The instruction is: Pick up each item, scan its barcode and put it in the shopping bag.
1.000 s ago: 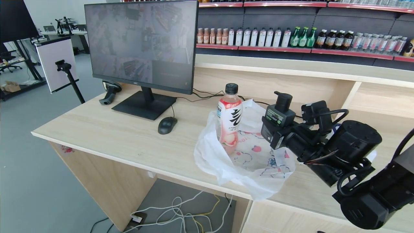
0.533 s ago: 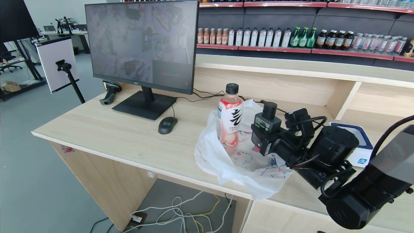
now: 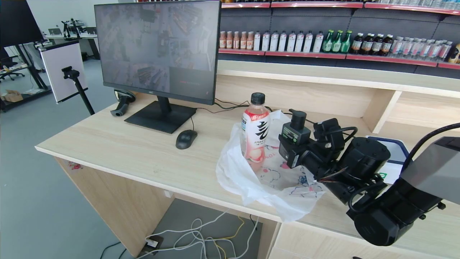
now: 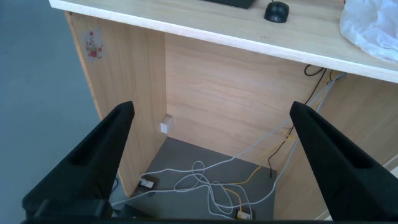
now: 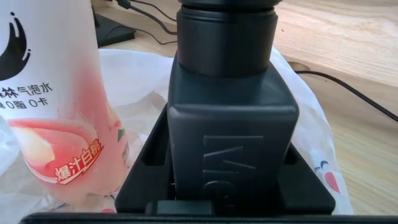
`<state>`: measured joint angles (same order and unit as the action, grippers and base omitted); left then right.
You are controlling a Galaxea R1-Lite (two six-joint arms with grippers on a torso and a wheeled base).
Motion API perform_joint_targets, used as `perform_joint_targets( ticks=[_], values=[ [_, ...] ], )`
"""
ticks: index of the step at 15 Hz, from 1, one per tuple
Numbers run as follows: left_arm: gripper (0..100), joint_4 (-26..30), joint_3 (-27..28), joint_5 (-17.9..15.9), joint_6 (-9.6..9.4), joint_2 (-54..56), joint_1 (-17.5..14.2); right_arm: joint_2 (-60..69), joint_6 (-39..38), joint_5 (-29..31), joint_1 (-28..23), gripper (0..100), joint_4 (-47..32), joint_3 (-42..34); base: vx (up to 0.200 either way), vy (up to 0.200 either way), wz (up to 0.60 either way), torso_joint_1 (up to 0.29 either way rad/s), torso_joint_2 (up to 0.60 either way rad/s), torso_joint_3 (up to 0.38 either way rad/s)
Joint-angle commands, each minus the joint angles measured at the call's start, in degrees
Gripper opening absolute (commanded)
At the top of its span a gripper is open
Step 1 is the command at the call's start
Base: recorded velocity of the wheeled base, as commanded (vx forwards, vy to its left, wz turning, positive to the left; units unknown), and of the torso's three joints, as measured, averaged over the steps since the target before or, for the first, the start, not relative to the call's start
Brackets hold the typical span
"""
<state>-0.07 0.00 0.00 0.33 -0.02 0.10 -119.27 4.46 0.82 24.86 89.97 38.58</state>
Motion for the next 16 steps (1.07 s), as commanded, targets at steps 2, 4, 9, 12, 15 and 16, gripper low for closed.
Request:
perform_joint_targets(
  ticks=[2, 4, 9, 12, 15, 16],
  values=[
    [100, 0.0, 0.0, 0.0, 0.02, 0.0, 0.0, -3.0, 0.0, 0.1, -0.8, 0, 0.0, 2.1, 0.000, 0.000, 0.00, 0.000, 0.00, 0.000],
    [100, 0.0, 0.0, 0.0, 0.02, 0.0, 0.0, -3.4, -0.1, 0.1, -1.3, 0, 0.0, 2.8, 0.000, 0.000, 0.00, 0.000, 0.00, 0.000],
    [100, 0.0, 0.0, 0.0, 0.11, 0.0, 0.0, -4.5, -0.2, 0.1, -1.7, 0, 0.0, 1.9, 0.000, 0.000, 0.00, 0.000, 0.00, 0.000],
    [100, 0.0, 0.0, 0.0, 0.02, 0.0, 0.0, -5.0, -0.2, 0.1, -1.8, 0, 0.0, 2.1, 0.000, 0.000, 0.00, 0.000, 0.00, 0.000],
    [100, 0.0, 0.0, 0.0, 0.02, 0.0, 0.0, -5.4, -0.2, 0.1, -2.3, 0, 0.0, 1.7, 0.000, 0.000, 0.00, 0.000, 0.00, 0.000],
    [100, 0.0, 0.0, 0.0, 0.02, 0.0, 0.0, -5.5, -0.2, 0.1, -2.3, 0, 0.0, 1.5, 0.000, 0.000, 0.00, 0.000, 0.00, 0.000]
  ],
)
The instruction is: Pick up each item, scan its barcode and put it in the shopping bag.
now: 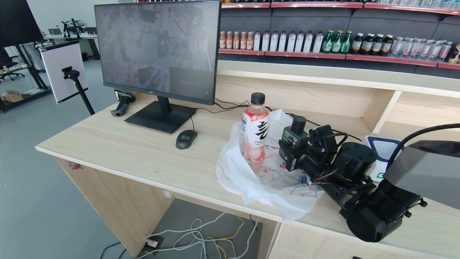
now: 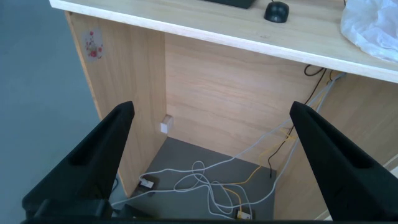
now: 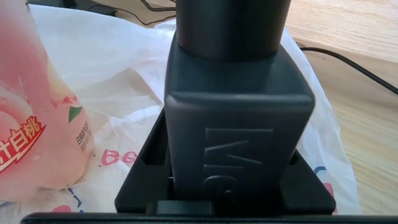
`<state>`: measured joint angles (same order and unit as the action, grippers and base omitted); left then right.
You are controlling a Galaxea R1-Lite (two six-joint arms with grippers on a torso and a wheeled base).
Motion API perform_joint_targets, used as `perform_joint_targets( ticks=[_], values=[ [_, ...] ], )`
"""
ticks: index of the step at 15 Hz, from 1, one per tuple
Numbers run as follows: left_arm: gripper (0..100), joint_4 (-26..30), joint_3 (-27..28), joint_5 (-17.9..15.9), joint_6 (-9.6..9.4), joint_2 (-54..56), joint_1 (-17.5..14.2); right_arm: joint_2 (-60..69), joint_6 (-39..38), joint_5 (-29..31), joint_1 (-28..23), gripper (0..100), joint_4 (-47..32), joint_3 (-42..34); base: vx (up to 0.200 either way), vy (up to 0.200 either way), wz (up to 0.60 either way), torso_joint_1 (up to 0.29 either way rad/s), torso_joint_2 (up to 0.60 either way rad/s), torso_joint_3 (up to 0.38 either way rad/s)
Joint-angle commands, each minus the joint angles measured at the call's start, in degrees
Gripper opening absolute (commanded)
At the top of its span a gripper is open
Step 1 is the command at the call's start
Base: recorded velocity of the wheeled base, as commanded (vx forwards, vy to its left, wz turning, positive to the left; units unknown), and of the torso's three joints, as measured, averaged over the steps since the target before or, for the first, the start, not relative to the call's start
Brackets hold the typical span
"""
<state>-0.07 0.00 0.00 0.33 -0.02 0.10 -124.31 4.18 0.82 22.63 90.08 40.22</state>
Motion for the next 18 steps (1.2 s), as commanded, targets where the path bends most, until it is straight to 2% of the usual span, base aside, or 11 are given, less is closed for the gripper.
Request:
perform_joint_targets(
  ticks=[1, 10, 11, 18],
  values=[
    [100, 0.0, 0.0, 0.0, 0.02, 0.0, 0.0, -0.7, -0.1, 0.1, 0.0, 0, -0.1, -0.2, 0.000, 0.000, 0.00, 0.000, 0.00, 0.000],
    [100, 0.0, 0.0, 0.0, -0.07, 0.0, 0.0, -1.1, -0.1, 0.1, 0.0, 0, -0.1, -0.8, 0.000, 0.000, 0.00, 0.000, 0.00, 0.000],
    [100, 0.0, 0.0, 0.0, -0.07, 0.0, 0.0, -1.1, -0.2, 0.1, 0.0, 100, -0.1, -1.5, 0.000, 0.000, 0.00, 0.000, 0.00, 0.000],
    [100, 0.0, 0.0, 0.0, -0.07, 0.0, 0.0, 0.3, -1.5, 0.1, 0.8, 100, -0.1, -3.3, 0.000, 0.000, 0.00, 0.000, 0.00, 0.000]
  ],
)
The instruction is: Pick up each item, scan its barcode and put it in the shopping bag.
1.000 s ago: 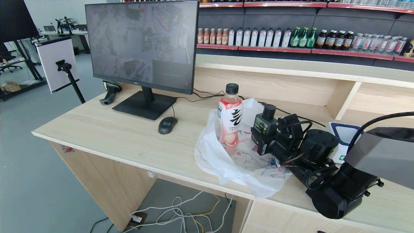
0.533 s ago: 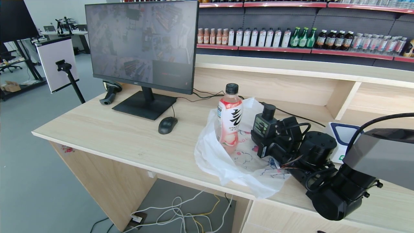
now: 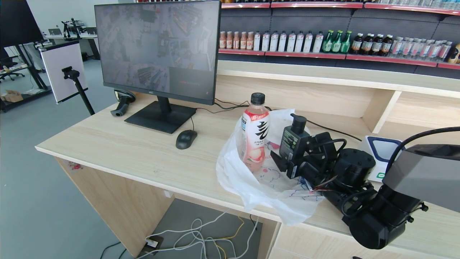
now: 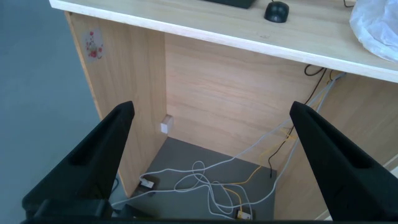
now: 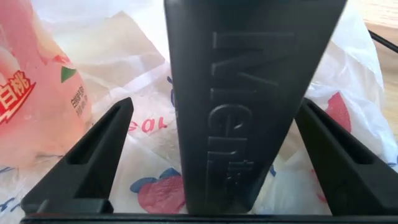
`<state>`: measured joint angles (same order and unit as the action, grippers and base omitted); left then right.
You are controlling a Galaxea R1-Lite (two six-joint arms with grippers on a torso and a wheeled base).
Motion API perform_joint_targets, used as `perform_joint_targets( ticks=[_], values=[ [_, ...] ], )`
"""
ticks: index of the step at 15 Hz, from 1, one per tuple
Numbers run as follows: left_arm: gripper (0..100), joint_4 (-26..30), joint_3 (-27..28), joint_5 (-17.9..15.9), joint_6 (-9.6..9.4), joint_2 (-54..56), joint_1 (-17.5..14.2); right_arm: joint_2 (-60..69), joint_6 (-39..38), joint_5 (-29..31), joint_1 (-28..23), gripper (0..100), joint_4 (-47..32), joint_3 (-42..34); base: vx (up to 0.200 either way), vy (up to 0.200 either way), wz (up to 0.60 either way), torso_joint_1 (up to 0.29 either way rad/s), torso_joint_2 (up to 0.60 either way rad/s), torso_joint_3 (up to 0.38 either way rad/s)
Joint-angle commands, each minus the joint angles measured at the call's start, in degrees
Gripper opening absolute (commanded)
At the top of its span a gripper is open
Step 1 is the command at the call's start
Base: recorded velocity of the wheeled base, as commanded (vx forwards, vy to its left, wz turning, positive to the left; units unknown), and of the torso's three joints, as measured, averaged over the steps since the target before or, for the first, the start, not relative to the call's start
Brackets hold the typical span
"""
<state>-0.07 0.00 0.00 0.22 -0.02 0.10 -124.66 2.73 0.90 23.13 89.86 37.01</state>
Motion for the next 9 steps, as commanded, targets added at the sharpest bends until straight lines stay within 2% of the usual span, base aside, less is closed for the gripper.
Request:
perform_joint_targets(
  ticks=[1, 6, 9],
  values=[
    [100, 0.0, 0.0, 0.0, 0.04, 0.0, 0.0, 1.0, 0.0, 0.0, 0.5, 100, 0.1, -0.3, 0.000, 0.000, 0.00, 0.000, 0.00, 0.000],
    [100, 0.0, 0.0, 0.0, 0.04, 0.0, 0.0, 5.1, 0.1, 0.0, 1.3, 100, 0.1, -2.6, 0.000, 0.000, 0.00, 0.000, 0.00, 0.000],
    [100, 0.0, 0.0, 0.0, 0.04, 0.0, 0.0, 9.5, 0.3, 0.0, 2.2, 100, 0.1, -6.5, 0.000, 0.000, 0.00, 0.000, 0.00, 0.000]
  ],
)
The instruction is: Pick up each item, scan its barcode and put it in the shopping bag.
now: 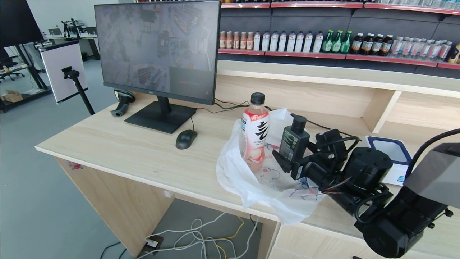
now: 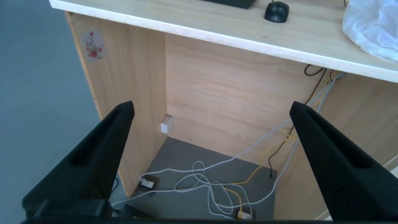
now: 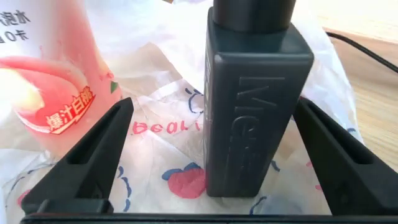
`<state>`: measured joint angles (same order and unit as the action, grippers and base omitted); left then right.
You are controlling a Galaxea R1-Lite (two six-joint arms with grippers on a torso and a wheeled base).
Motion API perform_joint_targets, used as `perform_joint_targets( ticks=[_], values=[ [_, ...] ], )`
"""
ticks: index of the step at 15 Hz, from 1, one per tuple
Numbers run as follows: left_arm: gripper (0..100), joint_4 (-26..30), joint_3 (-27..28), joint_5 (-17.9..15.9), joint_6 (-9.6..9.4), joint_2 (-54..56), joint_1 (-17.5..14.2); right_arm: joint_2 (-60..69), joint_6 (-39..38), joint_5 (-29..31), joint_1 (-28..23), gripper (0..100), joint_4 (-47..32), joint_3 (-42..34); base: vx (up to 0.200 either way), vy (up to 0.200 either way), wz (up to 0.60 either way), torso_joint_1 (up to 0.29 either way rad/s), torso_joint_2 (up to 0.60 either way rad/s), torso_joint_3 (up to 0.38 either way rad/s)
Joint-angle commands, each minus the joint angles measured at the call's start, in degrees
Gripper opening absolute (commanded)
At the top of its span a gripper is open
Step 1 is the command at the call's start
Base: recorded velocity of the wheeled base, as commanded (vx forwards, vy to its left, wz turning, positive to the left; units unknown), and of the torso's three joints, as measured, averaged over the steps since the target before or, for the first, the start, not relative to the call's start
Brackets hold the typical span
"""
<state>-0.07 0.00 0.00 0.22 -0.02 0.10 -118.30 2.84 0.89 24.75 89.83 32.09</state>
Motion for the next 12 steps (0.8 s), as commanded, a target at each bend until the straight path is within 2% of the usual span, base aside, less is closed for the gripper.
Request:
perform_joint_targets(
  ticks=[1, 6, 8, 10, 11, 12],
  values=[
    [100, 0.0, 0.0, -0.1, 0.04, 0.0, 0.0, 4.7, 0.1, 0.0, 0.9, 100, 0.2, -2.3, 0.000, 0.000, 0.00, 0.000, 0.00, 0.000],
    [100, 0.0, 0.0, 0.0, 0.04, 0.0, 0.0, 14.9, 0.1, 0.0, 0.5, 100, 0.2, -8.3, 0.000, 0.000, 0.00, 0.000, 0.00, 0.000],
    [100, 0.0, 0.0, 0.0, 0.04, 0.0, 0.0, 29.6, -0.1, -0.1, -0.6, 100, 0.2, -17.6, 0.000, 0.000, 0.00, 0.000, 0.00, 0.000],
    [100, 0.0, 0.0, 0.0, 0.04, 0.0, 0.0, 37.0, 0.3, -0.1, -0.5, 100, 0.2, -25.1, 0.000, 0.000, 0.00, 0.000, 0.00, 0.000],
    [100, 0.0, 0.0, 0.0, 0.04, 0.0, 0.0, 37.9, 0.3, -0.1, -0.5, 100, 0.2, -26.3, 0.000, 0.000, 0.00, 0.000, 0.00, 0.000],
    [100, 0.0, 0.0, 0.0, 0.04, 0.0, 0.0, 43.2, -0.3, -0.2, 0.3, 100, 0.0, -32.1, 0.000, 0.000, 0.00, 0.000, 0.00, 0.000]
  ],
)
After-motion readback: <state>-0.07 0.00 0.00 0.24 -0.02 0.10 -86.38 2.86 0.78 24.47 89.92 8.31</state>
